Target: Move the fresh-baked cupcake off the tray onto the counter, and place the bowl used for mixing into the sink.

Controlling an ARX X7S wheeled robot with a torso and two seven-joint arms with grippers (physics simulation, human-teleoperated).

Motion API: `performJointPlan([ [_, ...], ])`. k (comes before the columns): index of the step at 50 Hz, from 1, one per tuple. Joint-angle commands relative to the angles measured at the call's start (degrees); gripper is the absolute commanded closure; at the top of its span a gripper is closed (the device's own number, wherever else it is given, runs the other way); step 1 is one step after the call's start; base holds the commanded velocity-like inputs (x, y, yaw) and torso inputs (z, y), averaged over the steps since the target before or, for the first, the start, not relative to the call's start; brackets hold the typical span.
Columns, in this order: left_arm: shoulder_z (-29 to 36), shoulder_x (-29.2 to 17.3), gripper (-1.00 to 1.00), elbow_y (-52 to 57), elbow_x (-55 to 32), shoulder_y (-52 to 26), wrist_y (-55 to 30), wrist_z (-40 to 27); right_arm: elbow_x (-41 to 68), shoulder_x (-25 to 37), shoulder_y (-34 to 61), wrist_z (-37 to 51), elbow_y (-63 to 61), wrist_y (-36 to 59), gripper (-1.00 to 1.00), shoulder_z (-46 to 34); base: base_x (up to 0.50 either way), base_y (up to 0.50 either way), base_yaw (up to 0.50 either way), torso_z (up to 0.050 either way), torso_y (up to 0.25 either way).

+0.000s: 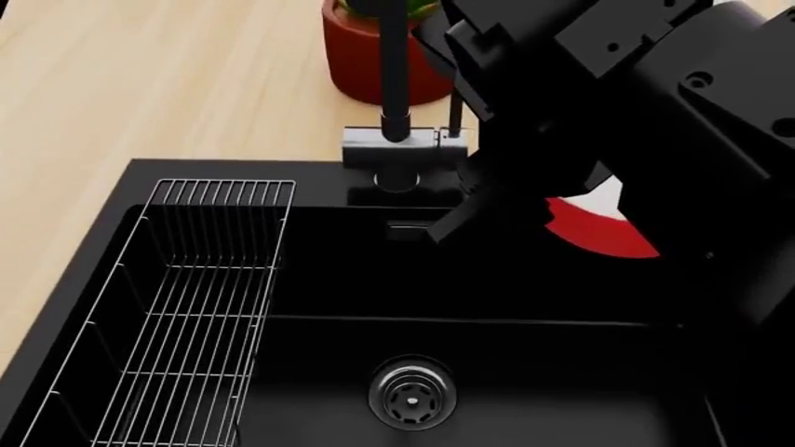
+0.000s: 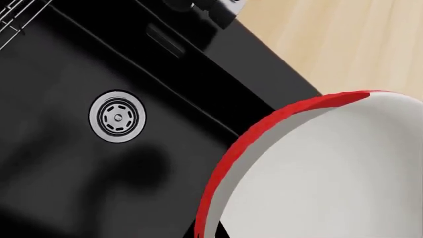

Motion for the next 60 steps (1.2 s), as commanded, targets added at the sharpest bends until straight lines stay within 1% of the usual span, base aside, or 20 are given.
performJointPlan([
  [1, -3.27, -0.05, -1.0, 0.05, 2.44, 0.11, 0.94, 0.29, 2.34, 0.22, 0.65, 0.59, 0.24, -0.21, 1.0, -5.96, 0.0, 0.0, 0.0, 0.0, 0.0],
  [5, -5.0, -0.03, -1.0, 0.05, 3.88, 0.09, 0.33, 0.43, 2.02, -0.1, 0.62, 0.01, 0.6, -0.31, 1.0, -6.23, 0.0, 0.0, 0.0, 0.0, 0.003],
  [6, -5.21, -0.04, -1.0, 0.04, 4.5, -0.08, -2.54, -0.59, 2.1, -0.09, 0.63, -0.03, 0.81, -0.38, 1.0, -6.1, 0.0, 0.0, 0.0, 0.0, 0.0],
  [8, -6.35, -0.03, -1.0, 0.04, 5.28, -0.08, -3.34, -0.14, 2.2, 0.2, 0.43, 0.16, 0.4, -0.47, 1.0, -6.01, 0.0, 0.0, 0.0, 0.0, 0.0],
  [11, -8.59, -0.05, -1.0, 0.04, 6.13, 0.07, -2.21, 0.35, 2.31, 0.36, -0.19, 0.43, 0.41, -0.7, 1.0, -5.89, 0.0, 0.0, 0.0, 0.0, 0.0],
  [15, -9.56, -0.03, -1.0, 0.05, 7.16, 0.19, -2.39, 0.25, 2.69, 0.62, -0.76, 1.04, 0.32, -0.66, 1.0, -5.6, 0.0, 0.0, 0.0, 0.0, 0.0],
  [22, -8.9, -0.01, -1.0, 0.06, 6.71, 0.09, -2.57, -0.12, 3.56, 1.13, -0.82, 2.03, 0.05, -0.55, 1.0, -4.74, 0.0, 0.0, 0.0, 0.0, 0.001],
  [39, -8.39, -0.02, -1.0, 0.06, 6.26, 0.07, -2.49, -0.55, 4.38, 2.0, -1.33, 4.06, -1.43, -0.25, 1.0, -4.18, 0.34, 0.0, 0.0, 0.0, 0.001],
  [51, -8.09, -0.02, -1.0, 0.05, 5.95, 0.08, -2.43, -0.47, 4.52, 1.66, -0.17, 3.42, -1.36, 1.74, 1.0, -4.85, 0.0, 0.0, 0.0, 0.001, 0.002],
  [60, -7.72, -0.02, -1.0, 0.06, 5.92, 0.05, -2.35, -0.46, 7.08, 3.09, -2.27, 6.21, -2.04, 3.21, 1.0, -3.73, 0.0, 0.0, 0.0, 0.0, 0.0],
])
